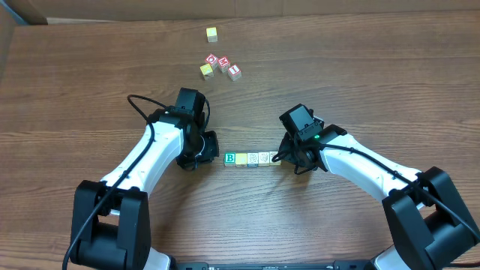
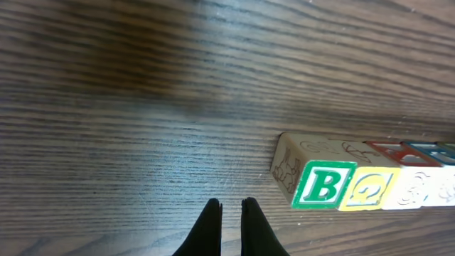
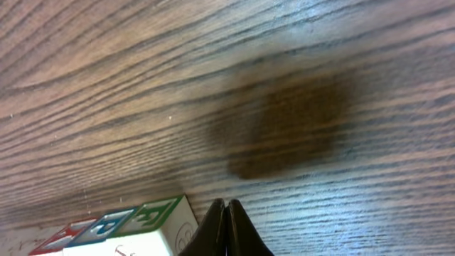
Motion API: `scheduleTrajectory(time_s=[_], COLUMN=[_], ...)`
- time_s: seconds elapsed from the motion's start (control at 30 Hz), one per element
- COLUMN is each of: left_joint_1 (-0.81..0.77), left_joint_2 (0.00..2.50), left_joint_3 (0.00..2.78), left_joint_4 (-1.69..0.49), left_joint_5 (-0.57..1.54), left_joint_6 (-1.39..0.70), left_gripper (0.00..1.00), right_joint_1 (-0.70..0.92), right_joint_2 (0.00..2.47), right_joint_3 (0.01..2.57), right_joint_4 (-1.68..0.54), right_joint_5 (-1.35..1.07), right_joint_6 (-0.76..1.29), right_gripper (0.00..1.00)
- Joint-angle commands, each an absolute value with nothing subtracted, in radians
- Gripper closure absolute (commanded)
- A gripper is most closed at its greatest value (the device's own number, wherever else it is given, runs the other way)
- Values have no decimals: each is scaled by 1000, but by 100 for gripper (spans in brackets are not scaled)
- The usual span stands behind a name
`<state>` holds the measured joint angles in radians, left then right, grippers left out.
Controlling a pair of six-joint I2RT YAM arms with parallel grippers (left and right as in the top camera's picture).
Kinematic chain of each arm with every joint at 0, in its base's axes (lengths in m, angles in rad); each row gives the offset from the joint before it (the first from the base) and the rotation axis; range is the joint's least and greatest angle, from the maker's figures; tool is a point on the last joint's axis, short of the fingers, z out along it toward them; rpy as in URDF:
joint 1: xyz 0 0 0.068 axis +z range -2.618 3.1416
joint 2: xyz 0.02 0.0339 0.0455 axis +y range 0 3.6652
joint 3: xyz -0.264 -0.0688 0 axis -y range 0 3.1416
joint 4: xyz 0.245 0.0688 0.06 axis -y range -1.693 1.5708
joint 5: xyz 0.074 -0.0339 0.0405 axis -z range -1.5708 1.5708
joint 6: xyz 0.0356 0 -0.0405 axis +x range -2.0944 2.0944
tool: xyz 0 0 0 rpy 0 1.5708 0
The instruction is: Flip 5 blocks
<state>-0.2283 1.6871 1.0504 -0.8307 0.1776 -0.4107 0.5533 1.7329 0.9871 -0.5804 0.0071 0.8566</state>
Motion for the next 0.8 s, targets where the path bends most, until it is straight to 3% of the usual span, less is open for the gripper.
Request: scheduleTrajectory(time_s=[0.0,0.77], left_joint_1=[-230,-230], left_joint_2=[1695,1695], left_joint_3=[1029,956], left_joint_4=[-820,-680], left_joint_5=[192,204], left_joint_6=[-385,-408], left_gripper=[96,96], right_joint_1=[556,584], right_joint_2=[1732,1782], right_joint_3=[981,981], right_joint_4=[-580,-547], right_joint_5=[-6,-43], right_joint_6=[857,838], right_gripper=[96,96])
